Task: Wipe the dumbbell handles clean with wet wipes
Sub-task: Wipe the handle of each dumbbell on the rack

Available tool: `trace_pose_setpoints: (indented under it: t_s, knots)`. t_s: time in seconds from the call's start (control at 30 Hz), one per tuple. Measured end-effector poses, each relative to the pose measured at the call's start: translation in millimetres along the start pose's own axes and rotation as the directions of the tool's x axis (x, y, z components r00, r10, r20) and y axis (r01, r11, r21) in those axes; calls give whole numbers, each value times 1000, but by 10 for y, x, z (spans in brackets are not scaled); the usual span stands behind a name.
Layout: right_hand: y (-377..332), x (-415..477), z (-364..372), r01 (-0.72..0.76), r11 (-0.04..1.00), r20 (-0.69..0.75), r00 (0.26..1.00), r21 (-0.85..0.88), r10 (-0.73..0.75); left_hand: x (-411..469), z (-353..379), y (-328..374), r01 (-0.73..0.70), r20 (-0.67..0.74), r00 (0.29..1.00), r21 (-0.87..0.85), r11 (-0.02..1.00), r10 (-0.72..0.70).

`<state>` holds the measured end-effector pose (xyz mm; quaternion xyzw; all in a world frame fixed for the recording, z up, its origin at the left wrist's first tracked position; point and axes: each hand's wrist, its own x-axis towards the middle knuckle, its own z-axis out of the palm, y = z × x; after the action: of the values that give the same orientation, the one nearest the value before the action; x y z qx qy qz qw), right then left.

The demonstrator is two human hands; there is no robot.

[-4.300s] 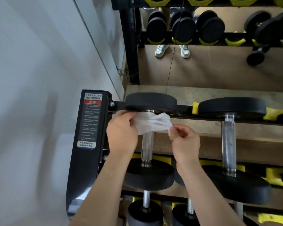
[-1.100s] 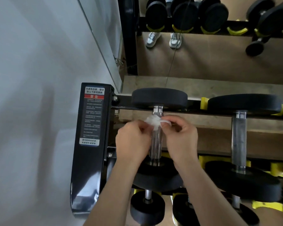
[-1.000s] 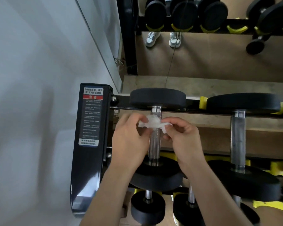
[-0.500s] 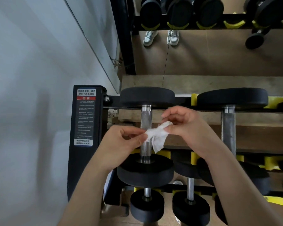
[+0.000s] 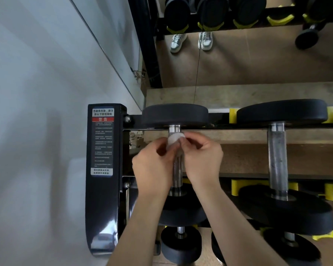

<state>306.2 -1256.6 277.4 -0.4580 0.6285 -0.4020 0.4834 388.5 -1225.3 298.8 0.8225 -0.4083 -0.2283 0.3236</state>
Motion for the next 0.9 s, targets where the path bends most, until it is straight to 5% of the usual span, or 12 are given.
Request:
trace_pose_setpoints:
  t_s: [0.13, 0.3, 0.4, 0.47, 0.57, 0.67, 0.8, 0.9]
  knots:
    - [-25, 87, 100, 2, 998, -99, 995, 57, 4, 198, 100, 78, 158, -56, 982, -255, 954, -178]
    - [8, -118, -73, 126, 967, 103, 989, -222, -106, 236, 83, -43, 441, 122, 884, -539, 718, -451]
    - [44, -305, -89, 559, 600, 398, 829, -573, -392, 260, 86, -38, 496, 151, 844, -582, 645, -514]
    - [94, -344, -94, 584, 565, 427, 811, -582, -399, 265, 121, 2, 442, 82, 868, -575, 688, -489]
    - [38, -204, -125, 467, 782, 322, 878, -411, -355, 223, 125, 11, 304, -23, 937, -436, 847, -348]
    - [24, -89, -137, 157, 972, 191, 974, -175, -123, 89, 20, -46, 196, 23, 980, -200, 960, -195]
    - [139, -263, -285, 102, 927, 255, 967, -362, -7, -125, -115, -57, 62, 173, 981, 169, 984, -92]
    - [174, -333, -432, 177, 854, 419, 906, -490, 53, -171, -215, -72, -24, 379, 916, 382, 924, -133]
